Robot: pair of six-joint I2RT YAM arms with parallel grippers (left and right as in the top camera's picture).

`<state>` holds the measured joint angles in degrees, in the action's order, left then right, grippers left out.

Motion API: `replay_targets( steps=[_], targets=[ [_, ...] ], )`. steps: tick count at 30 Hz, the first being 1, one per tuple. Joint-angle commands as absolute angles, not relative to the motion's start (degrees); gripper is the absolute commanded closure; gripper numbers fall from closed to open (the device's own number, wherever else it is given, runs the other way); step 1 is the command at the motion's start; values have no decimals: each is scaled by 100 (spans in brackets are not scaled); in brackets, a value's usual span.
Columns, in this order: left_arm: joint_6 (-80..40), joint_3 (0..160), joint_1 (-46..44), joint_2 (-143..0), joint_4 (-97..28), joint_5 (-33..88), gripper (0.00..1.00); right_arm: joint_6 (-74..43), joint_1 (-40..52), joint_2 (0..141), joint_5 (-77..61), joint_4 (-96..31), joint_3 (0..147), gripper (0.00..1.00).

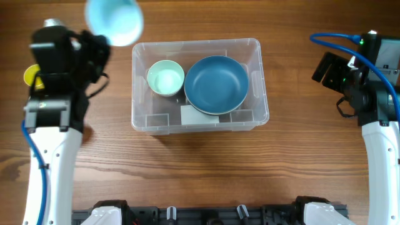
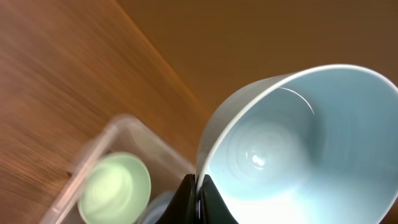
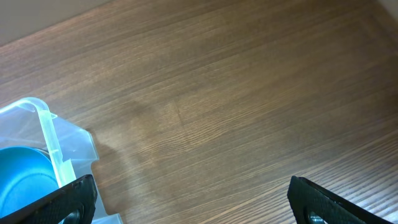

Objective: Pack container
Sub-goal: 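Lift the light blue cup and carry it over the container, then lower the light blue cup onto the green cup and release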

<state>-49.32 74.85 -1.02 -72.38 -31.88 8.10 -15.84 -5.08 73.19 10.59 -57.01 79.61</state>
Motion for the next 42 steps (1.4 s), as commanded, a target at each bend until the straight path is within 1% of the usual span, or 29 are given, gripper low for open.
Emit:
replay_targets(
  steps=[1, 4, 10, 19, 25, 35, 37, 38, 39, 40, 42],
  targets=[
    [-3894, 7577, -731, -7363, -3363, 652, 96, -1667, -521, 7367, 1160, -5701, 8025, 1],
    [-3896, 7577, -1157, -7679, -3677, 158, 96, -1667, -521, 7367, 1160, -5701, 8025, 0],
    [-3900, 7577, -1509, -8261, -3830, -123, 96, -1669, -521, 7367, 1160, -5701, 8025, 1],
    [-3992, 7577, -1559, -9035, -3990, -499, 96, -1667, -521, 7367, 1160, -5701, 8025, 0],
    [-4093, 7577, -1559, -9476, -4097, -523, 96, -1667, -521, 7367, 1160, -5701, 8025, 0],
    [-4093, 7575, -1559, -9751, -4064, -766, 94, -1664, -521, 7367, 1160, -5701, 8025, 0],
    [-4093, 7577, -1559, -9751, -4064, -766, 83, -1664, -521, 7367, 1160, -5701, 8025, 1],
    [-4093, 7575, -1559, -9751, -4062, -766, 72, -1667, -521, 7367, 1160, -5701, 8025, 0],
    [-4093, 7577, -1559, -9751, -4058, -766, 65, -1667, -521, 7367, 1160, -5701, 8025, 0],
    [-4093, 7577, -1559, -9751, -4053, -764, 62, -1667, -521, 7367, 1160, -5701, 8025, 0],
    [-4093, 7577, -1559, -9749, -4010, -762, 60, -1667, -521, 7367, 1160, -5701, 8025, 0]
  ],
)
